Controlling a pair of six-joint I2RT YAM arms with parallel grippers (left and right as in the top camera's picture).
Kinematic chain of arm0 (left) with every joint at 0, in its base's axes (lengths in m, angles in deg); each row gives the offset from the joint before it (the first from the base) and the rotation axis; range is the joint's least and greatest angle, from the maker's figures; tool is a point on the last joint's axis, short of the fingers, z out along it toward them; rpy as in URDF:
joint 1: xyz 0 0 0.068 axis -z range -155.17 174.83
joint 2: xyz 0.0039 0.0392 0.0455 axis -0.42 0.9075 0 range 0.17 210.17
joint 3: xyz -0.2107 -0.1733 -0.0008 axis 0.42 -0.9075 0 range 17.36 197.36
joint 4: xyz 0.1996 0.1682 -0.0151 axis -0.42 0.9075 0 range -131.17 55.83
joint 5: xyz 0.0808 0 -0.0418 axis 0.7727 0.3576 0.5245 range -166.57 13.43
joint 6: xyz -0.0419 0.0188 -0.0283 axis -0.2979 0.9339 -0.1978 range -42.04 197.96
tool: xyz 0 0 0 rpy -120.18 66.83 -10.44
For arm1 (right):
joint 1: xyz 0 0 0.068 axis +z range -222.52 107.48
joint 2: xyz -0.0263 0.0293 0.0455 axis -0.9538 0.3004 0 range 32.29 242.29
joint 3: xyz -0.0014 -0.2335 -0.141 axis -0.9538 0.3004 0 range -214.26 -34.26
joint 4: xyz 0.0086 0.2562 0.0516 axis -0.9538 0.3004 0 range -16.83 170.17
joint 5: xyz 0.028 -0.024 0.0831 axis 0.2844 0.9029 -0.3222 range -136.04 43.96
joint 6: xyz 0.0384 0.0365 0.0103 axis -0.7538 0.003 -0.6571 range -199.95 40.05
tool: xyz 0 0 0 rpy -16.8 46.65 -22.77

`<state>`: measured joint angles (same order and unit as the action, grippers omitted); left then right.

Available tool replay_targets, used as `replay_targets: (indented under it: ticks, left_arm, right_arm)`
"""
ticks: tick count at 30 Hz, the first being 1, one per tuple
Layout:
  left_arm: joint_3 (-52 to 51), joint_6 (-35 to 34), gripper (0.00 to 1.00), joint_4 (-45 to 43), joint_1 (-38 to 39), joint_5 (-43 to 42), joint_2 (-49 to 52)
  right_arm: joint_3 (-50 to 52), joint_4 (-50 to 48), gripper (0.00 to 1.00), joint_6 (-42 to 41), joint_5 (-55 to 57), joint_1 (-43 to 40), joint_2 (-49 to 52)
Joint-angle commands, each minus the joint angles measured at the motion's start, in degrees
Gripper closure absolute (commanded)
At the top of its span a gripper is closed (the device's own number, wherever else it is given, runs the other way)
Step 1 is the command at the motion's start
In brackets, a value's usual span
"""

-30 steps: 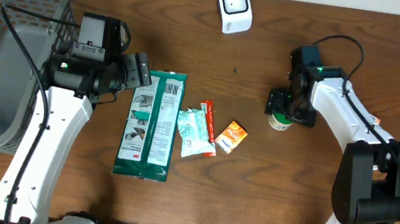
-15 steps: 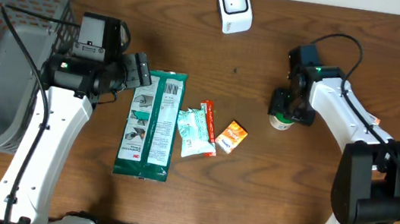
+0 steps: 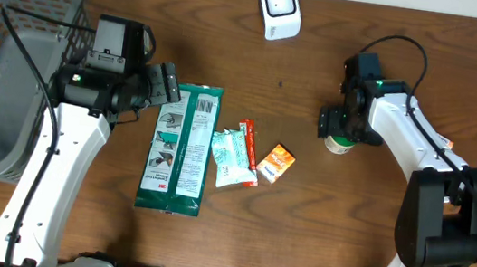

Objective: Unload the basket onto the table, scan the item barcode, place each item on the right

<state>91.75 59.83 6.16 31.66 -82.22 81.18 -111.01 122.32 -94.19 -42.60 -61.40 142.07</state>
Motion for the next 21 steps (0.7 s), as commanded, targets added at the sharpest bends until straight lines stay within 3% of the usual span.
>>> replay_targets:
  ticks: [1, 15, 19, 21]
  left_arm:
    - [0.07, 0.52, 0.12, 0.0, -0.17, 0.33, 0.28]
    - [0.09, 0.52, 0.12, 0.0, -0.17, 0.33, 0.28]
    - [0.07, 0.52, 0.12, 0.0, -0.17, 0.33, 0.28]
    - [0.09, 0.52, 0.12, 0.0, -0.17, 0.33, 0.28]
  right_arm:
    - [0.42, -0.5, 0.13, -4.44, 0.35, 0.17, 0.22]
    - [0.42, -2.27, 0.16, -4.28, -0.48, 0.17, 3.63]
    - [0.37, -2.21, 0.36, -2.36, -0.26, 0.13, 3.65]
    - [0.35, -1.75, 0.4, -1.73, -0.28, 0.11, 3.58]
